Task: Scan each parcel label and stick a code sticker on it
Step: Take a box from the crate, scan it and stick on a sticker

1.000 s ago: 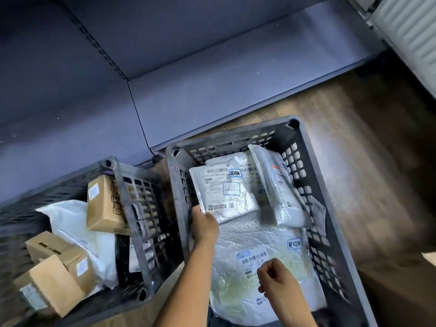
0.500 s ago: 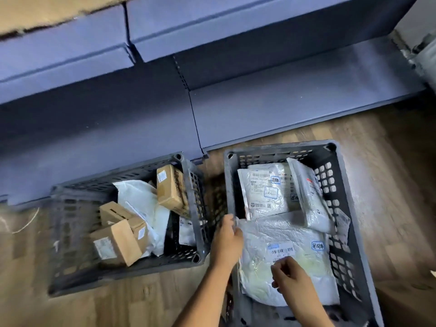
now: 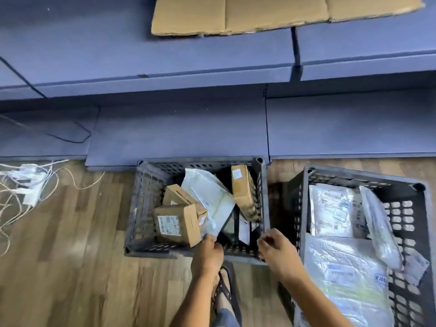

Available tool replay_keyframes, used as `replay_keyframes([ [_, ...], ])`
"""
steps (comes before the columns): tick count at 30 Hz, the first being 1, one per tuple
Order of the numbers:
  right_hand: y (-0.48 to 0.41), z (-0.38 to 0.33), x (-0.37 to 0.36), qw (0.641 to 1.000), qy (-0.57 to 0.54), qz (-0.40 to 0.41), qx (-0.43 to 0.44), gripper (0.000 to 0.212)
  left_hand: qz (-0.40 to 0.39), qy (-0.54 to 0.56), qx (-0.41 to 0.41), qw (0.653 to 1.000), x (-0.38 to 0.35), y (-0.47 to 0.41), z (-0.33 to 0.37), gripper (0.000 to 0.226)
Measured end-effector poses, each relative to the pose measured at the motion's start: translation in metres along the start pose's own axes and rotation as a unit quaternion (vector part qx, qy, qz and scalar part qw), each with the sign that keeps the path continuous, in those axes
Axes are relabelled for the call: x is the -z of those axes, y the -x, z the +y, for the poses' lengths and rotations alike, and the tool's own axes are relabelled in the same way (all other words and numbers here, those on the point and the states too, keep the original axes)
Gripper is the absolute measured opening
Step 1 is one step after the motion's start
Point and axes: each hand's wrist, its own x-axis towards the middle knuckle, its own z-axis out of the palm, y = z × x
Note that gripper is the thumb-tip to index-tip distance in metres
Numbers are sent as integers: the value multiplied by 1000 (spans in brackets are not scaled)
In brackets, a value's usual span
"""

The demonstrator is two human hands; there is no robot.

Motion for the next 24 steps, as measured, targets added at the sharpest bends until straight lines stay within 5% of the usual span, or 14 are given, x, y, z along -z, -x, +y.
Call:
replay_keyframes([
  [8,-53,-29,-114,997,53,-44,-41,12,-27,-1,10,1000,53,-73,-37,20],
  [15,-125,-39,-204,984,117,-96,-91,67,-23,41,45,998,79,-129,-67,14],
  [24,-183,-35,-272,961,263,-72,-48,91,-29,77,74,994,83,-172,-116,31],
])
